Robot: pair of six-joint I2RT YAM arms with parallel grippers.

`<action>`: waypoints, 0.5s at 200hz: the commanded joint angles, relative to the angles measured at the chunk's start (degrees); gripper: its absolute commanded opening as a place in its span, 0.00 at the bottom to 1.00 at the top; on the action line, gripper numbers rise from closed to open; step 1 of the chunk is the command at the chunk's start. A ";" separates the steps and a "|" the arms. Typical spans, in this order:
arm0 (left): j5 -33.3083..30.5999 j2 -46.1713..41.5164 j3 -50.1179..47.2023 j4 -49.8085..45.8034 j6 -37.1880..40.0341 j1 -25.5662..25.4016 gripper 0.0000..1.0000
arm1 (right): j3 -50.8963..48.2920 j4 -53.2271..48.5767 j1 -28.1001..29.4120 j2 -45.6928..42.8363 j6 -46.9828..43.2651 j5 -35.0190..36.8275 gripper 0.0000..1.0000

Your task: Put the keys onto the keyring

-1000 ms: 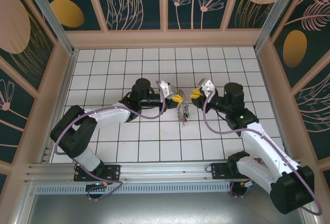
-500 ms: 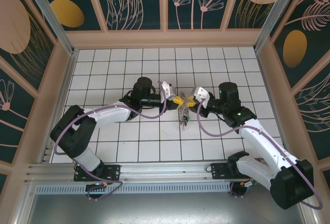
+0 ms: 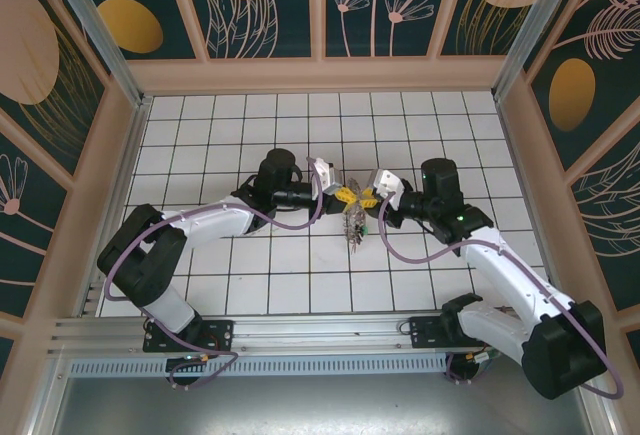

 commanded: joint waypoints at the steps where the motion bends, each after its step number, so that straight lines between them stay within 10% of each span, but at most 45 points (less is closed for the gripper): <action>1: 2.42 -0.87 1.88 1.60 1.03 -0.20 0.00 | 2.27 1.63 0.53 0.69 -1.42 -2.56 0.21; 100: 2.23 -0.83 1.79 0.89 1.16 -0.14 0.00 | 2.40 3.09 0.44 2.19 -1.46 -4.43 0.11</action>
